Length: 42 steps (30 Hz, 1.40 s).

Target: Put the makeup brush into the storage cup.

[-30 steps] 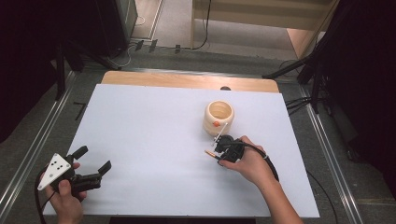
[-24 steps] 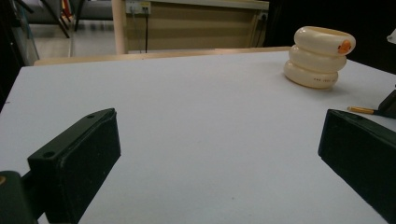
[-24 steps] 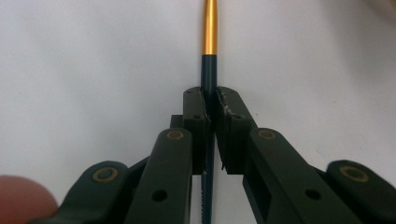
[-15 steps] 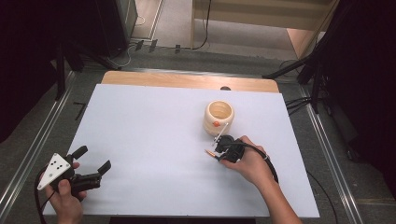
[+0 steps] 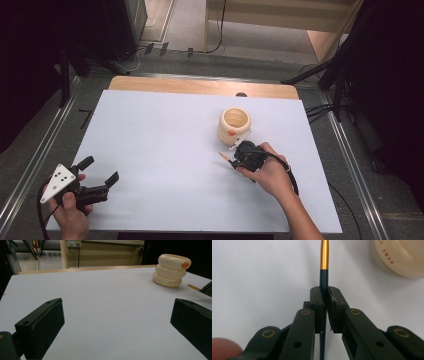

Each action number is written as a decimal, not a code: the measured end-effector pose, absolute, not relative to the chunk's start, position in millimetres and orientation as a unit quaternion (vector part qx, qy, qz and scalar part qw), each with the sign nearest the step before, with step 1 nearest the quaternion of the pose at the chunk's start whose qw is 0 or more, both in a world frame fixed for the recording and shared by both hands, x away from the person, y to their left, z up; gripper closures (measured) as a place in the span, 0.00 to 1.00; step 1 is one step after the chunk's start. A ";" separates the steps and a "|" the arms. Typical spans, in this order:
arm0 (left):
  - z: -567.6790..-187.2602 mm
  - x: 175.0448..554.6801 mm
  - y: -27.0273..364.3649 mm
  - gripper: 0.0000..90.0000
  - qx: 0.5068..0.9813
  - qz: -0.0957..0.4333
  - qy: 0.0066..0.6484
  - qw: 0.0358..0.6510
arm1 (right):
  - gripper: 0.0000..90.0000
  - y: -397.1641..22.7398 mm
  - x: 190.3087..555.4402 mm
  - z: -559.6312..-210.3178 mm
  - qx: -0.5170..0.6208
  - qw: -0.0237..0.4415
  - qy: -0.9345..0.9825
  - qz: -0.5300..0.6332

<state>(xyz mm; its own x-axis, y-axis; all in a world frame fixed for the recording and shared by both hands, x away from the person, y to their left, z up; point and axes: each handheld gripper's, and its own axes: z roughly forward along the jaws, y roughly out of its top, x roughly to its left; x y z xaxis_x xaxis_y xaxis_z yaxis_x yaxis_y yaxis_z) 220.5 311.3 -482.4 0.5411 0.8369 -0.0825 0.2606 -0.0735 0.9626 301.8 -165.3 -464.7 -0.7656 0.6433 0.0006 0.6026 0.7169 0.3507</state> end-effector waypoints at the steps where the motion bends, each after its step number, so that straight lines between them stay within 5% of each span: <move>1: -482.5 220.6 311.5 0.00 0.684 0.262 0.401 0.550 | 0.94 -165.7 301.9 -463.4 0.336 0.063 0.924 0.172; 42: -482.1 220.1 311.6 0.00 0.684 0.263 0.401 0.550 | 0.94 -180.3 295.1 -436.5 0.341 0.123 0.860 0.358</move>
